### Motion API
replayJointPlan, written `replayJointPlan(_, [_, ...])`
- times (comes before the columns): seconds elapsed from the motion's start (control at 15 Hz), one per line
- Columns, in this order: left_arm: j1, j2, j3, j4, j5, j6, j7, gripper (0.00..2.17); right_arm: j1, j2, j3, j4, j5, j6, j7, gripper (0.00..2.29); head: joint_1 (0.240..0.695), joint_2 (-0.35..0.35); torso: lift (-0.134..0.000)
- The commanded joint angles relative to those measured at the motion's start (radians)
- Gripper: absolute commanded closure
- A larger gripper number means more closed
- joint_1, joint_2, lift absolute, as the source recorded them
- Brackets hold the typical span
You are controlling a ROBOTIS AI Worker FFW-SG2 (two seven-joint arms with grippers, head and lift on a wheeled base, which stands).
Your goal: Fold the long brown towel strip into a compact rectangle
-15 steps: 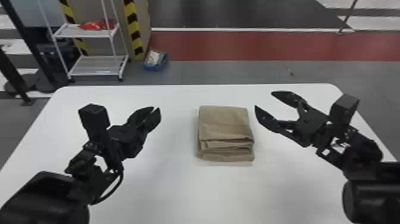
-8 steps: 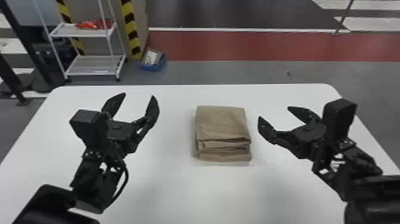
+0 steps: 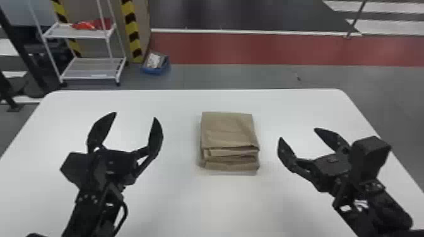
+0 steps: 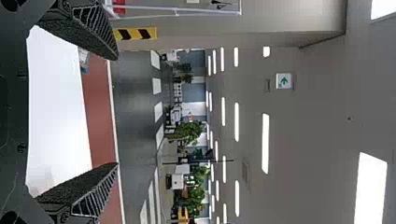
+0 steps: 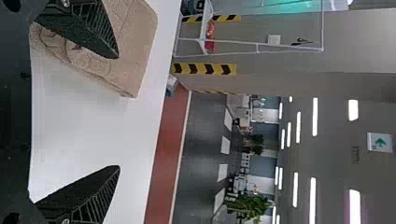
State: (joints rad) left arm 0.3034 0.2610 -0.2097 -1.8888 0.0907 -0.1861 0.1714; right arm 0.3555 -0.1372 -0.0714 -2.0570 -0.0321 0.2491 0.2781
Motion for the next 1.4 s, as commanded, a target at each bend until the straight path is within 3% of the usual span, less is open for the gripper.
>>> replayJointPlan(0.0, [0.028, 0.020, 0.043, -0.004, 0.035, 0.001, -0.021, 0.09, 0.043, 0.001, -0.045, 0.066, -0.028, -0.274, 0.009, 0.02, 0.695, -0.048, -0.128])
replayJointPlan(0.07, [0.031, 0.029, 0.059, -0.007, 0.061, 0.011, -0.039, 0.09, 0.054, 0.001, -0.057, 0.090, -0.035, -0.376, 0.010, 0.02, 0.695, -0.048, -0.128])
replayJointPlan(0.27, [0.025, 0.040, 0.085, -0.018, 0.087, 0.063, -0.049, 0.09, 0.079, 0.001, -0.080, 0.090, -0.081, -0.465, -0.002, 0.02, 0.695, -0.046, -0.128])
replayJointPlan(0.4, [0.019, 0.040, 0.096, -0.021, 0.115, 0.093, -0.047, 0.09, 0.097, 0.019, -0.079, 0.044, -0.115, -0.388, -0.057, 0.02, 0.695, -0.046, -0.128])
replayJointPlan(0.6, [0.020, 0.040, 0.098, -0.047, 0.101, 0.192, -0.030, 0.09, 0.114, 0.022, -0.042, 0.008, -0.115, -0.225, -0.160, 0.02, 0.695, -0.051, -0.128])
replayJointPlan(1.0, [0.080, 0.053, 0.105, -0.072, 0.103, 0.127, -0.021, 0.09, 0.135, 0.022, 0.032, -0.043, -0.065, -0.207, -0.191, 0.02, 0.695, -0.023, -0.128])
replayJointPlan(1.33, [0.109, 0.070, 0.121, -0.101, 0.110, 0.127, -0.021, 0.09, 0.157, 0.022, 0.036, -0.052, -0.060, -0.225, -0.195, 0.03, 0.695, 0.011, -0.128])
